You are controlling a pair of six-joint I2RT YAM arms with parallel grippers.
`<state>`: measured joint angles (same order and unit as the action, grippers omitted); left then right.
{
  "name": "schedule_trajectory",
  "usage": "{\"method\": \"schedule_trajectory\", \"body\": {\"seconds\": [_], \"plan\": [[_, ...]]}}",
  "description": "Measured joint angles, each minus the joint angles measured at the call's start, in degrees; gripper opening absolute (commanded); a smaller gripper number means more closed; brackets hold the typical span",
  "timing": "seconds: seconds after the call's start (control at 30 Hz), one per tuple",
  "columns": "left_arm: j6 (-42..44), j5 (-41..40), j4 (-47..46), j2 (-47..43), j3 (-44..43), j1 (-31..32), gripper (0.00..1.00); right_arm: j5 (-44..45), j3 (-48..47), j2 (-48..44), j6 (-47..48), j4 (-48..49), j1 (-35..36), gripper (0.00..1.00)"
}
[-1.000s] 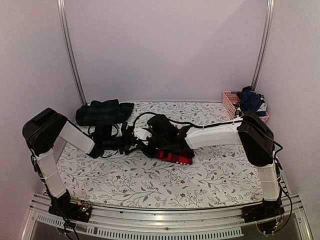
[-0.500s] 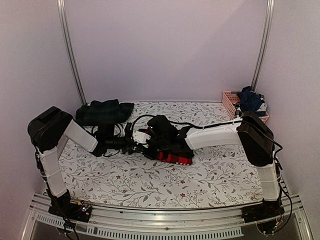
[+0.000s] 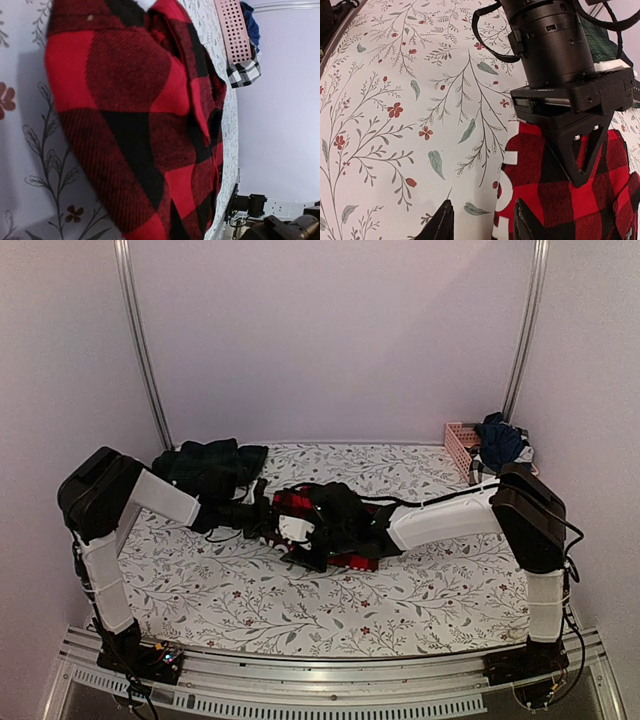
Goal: Fold and stack the mixed laundry pile
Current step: Pass from the right arm to the left, then place the square-folded T-shirt at the corner of the board.
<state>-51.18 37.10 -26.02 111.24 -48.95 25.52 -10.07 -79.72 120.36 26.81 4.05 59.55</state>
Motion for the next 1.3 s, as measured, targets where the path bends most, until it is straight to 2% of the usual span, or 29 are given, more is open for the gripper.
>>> {"method": "schedule_trajectory", "body": {"seconds": [0.4,0.63,0.83,1.3], "plan": [[22.32,-20.74,33.46,4.61,-27.56,-0.39,0.00,0.55,18.84,-21.57,-8.92,7.72,-2.51,0.46],[31.93,-30.62,46.66,9.20,-42.45,-0.90,0.00,2.08,26.29,-25.40,-12.83,9.22,-3.91,0.48],[36.65,-35.80,54.55,12.83,-55.56,-2.03,0.00,2.91,29.81,-26.86,-15.15,9.73,-4.35,0.48],[42.62,-41.88,66.79,13.33,-68.85,-6.69,0.00,4.04,31.76,-28.20,-16.96,11.69,-4.79,0.48]]}}
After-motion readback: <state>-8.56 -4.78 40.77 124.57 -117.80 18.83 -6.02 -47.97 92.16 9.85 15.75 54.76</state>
